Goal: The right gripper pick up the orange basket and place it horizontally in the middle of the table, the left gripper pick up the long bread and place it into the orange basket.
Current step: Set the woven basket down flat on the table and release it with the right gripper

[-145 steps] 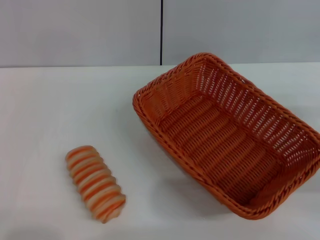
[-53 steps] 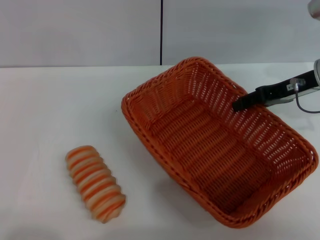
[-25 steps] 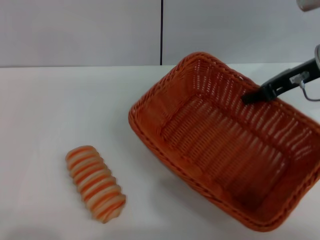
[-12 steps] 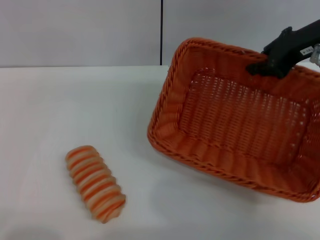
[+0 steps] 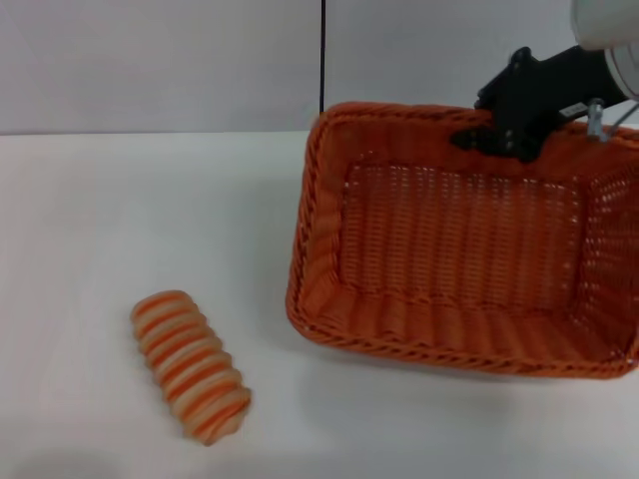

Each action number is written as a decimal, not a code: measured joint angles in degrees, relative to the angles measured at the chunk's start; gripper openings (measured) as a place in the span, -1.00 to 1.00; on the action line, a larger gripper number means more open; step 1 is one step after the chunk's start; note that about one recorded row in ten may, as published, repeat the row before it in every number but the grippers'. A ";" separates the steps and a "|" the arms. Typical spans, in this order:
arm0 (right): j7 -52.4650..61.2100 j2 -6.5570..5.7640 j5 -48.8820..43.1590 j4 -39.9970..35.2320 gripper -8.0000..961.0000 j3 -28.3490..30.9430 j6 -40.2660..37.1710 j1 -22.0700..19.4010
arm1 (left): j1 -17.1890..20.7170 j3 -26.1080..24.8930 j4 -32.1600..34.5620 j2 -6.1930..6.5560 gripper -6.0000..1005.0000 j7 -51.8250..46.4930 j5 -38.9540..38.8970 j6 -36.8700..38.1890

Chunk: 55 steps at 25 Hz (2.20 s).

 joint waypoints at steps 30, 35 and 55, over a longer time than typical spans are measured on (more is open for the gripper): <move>-8.50 0.58 4.75 11.60 -0.68 -18.08 -14.59 0.36 | 4.00 -0.08 -1.34 -0.08 0.65 0.52 -0.09 3.94; -8.39 0.74 4.86 10.45 -0.68 -21.99 -15.64 -0.42 | 3.74 -0.09 -1.72 -0.08 0.65 0.53 -0.08 3.93; -4.90 0.79 4.41 1.72 -0.43 -32.45 -22.36 -4.47 | 3.00 -0.71 -1.94 0.01 0.64 0.53 -0.09 3.29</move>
